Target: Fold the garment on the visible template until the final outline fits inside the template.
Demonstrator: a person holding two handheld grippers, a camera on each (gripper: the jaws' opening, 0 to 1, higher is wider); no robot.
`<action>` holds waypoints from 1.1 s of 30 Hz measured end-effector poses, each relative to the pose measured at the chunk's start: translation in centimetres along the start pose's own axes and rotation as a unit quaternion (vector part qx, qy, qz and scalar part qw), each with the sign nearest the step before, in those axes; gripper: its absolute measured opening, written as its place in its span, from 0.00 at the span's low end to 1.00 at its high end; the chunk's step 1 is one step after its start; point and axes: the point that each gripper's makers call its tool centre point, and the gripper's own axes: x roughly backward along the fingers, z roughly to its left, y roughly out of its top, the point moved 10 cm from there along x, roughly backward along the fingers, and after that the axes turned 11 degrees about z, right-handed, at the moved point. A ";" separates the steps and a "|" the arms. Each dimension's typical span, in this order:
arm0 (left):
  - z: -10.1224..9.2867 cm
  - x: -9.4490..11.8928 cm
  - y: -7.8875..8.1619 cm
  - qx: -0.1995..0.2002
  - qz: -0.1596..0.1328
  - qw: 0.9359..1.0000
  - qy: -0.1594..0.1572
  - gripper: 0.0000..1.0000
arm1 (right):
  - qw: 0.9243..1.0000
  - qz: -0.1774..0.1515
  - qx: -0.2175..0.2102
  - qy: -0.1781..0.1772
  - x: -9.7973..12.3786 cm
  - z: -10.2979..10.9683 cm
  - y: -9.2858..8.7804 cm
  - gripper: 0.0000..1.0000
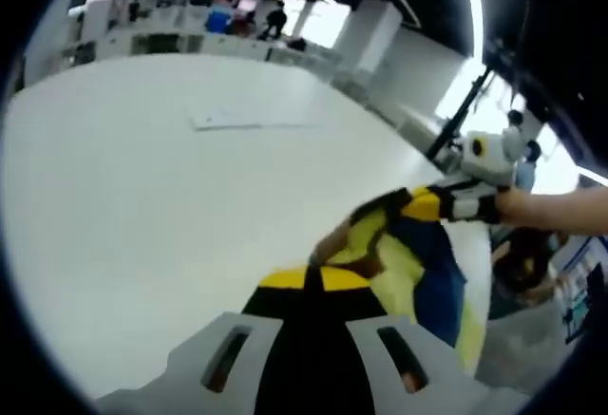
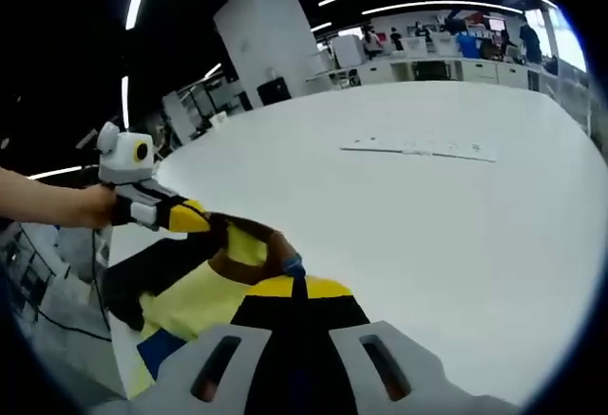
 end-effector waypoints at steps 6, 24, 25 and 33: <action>-1.4 3.3 0.7 -0.011 -0.049 0.999 -0.001 0.00 | 0.998 -0.056 -0.011 0.008 3.0 2.0 1.4 0.01; -5.3 10.3 1.0 -0.007 -0.141 0.990 0.006 0.00 | 0.993 -0.106 0.052 0.009 8.1 8.0 4.4 0.01; -5.6 10.7 1.1 -0.008 -0.146 0.989 0.006 0.00 | 0.993 -0.110 0.053 0.008 8.4 8.3 4.6 0.01; -7.1 13.4 1.6 -0.024 -0.181 0.983 0.009 0.00 | 0.988 -0.135 0.067 0.011 10.4 10.3 5.8 0.01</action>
